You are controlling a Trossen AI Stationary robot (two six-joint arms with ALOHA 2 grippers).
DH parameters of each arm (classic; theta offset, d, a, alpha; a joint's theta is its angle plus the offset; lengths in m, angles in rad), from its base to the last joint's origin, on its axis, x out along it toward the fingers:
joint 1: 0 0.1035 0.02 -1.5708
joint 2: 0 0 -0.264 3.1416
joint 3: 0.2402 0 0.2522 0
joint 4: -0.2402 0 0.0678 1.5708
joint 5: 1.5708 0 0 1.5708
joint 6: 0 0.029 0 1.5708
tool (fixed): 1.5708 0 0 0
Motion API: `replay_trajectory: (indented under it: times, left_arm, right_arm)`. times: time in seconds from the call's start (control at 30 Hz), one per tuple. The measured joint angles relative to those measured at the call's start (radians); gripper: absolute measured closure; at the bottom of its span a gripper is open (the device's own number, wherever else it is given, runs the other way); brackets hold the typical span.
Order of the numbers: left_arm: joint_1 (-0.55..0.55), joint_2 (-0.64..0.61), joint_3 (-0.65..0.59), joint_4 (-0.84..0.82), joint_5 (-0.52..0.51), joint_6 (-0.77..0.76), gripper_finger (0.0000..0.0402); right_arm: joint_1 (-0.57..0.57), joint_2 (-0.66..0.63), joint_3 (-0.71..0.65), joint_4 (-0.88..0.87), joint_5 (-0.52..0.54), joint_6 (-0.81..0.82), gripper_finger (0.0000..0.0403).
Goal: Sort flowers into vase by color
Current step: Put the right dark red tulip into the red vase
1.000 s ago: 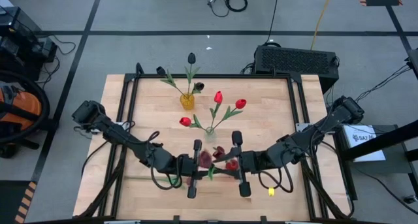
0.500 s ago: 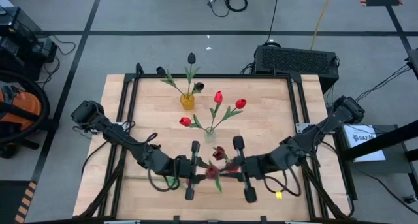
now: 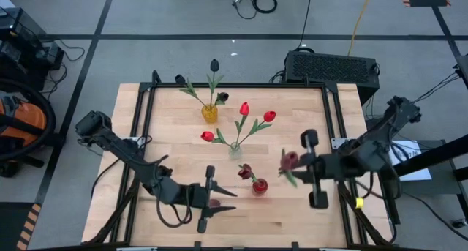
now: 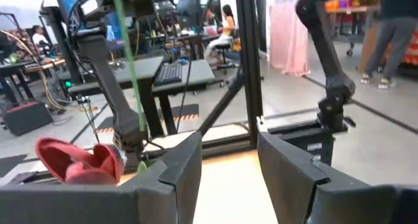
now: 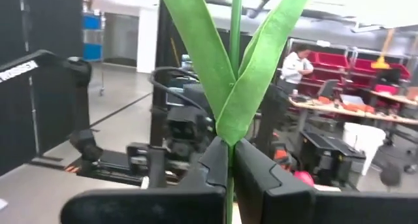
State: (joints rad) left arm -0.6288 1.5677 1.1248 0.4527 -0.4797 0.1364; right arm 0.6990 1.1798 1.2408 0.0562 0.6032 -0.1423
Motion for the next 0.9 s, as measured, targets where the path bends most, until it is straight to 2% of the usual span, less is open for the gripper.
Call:
replay_trajectory:
  times: [0.13, 0.33, 0.47, 0.7, 0.9]
  left_arm:
    - [-0.002, 0.0, 0.0, -0.074, -0.004, -0.009, 0.0245]
    - [-0.027, 0.0, 0.0, -0.32, -0.07, -0.13, 0.0245]
    - [-0.046, 0.0, -0.001, -0.514, -0.073, -0.291, 0.0245]
    - [-0.107, 0.0, -0.052, -0.775, -0.075, -0.62, 0.0245]
    - [-0.156, 0.0, -0.111, -0.816, -0.075, -0.781, 0.0245]
  right_arm:
    - [-0.029, -0.088, -0.174, 0.129, 0.029, 0.044, 0.0401]
    - [-0.063, -0.154, -0.517, 0.658, 0.027, 0.061, 0.0401]
    - [-0.079, -0.145, -0.661, 0.913, 0.032, 0.084, 0.0401]
    - [-0.104, -0.078, -0.72, 0.966, 0.057, 0.178, 0.04]
    - [-0.103, 0.01, -0.72, 1.004, 0.077, 0.208, 0.04]
